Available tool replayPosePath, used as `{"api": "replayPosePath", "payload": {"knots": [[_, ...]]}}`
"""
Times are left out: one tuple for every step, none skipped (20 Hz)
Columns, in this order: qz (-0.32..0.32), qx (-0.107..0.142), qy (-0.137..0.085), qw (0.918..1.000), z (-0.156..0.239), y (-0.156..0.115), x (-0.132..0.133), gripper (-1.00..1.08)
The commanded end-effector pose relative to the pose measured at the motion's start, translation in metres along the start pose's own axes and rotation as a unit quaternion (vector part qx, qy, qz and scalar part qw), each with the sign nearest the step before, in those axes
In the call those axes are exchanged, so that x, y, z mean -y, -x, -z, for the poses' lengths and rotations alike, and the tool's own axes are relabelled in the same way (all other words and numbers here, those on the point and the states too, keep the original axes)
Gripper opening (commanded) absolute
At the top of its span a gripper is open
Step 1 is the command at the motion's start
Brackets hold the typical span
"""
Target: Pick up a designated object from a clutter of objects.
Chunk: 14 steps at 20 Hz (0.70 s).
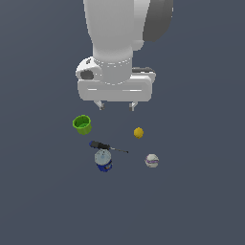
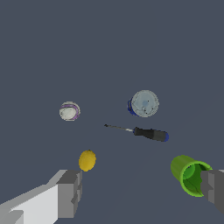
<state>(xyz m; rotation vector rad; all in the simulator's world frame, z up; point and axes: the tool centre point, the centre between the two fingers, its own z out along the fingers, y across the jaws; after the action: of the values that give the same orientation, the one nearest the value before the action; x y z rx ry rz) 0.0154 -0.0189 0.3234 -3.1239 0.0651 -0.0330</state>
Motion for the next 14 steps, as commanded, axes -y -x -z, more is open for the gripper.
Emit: {"api": "replayPosePath", "payload": {"knots": [[0.000,0.000,0.000,1.0000,0.000,0.000,0.000,1.00],[0.000,0.000,0.000,1.0000,0.000,0.000,0.000,1.00],[0.001,-0.002,0.000,1.0000,0.001,-0.001,0.002,1.00],[0.002,-0.004,-0.001,1.0000,0.002,-0.001,0.004,1.00],[0.003,-0.007,-0.001,1.0000,0.003,-0.002,0.007,1.00],[0.005,-0.011,-0.002,0.9999,0.005,-0.004,0.012,1.00],[0.007,-0.015,-0.004,0.9999,0.007,-0.005,0.016,1.00],[0.008,-0.019,-0.005,0.9998,0.009,-0.006,0.020,1.00],[0.009,-0.022,-0.005,0.9997,0.011,-0.007,0.023,1.00],[0.009,-0.024,-0.006,0.9997,0.013,-0.008,0.025,1.00],[0.009,-0.026,-0.007,0.9996,0.014,-0.009,0.026,1.00],[0.008,-0.026,-0.007,0.9996,0.015,-0.009,0.027,1.00],[0.008,-0.026,-0.007,0.9996,0.016,-0.009,0.026,1.00],[0.008,-0.025,-0.007,0.9996,0.015,-0.009,0.026,1.00]]}}
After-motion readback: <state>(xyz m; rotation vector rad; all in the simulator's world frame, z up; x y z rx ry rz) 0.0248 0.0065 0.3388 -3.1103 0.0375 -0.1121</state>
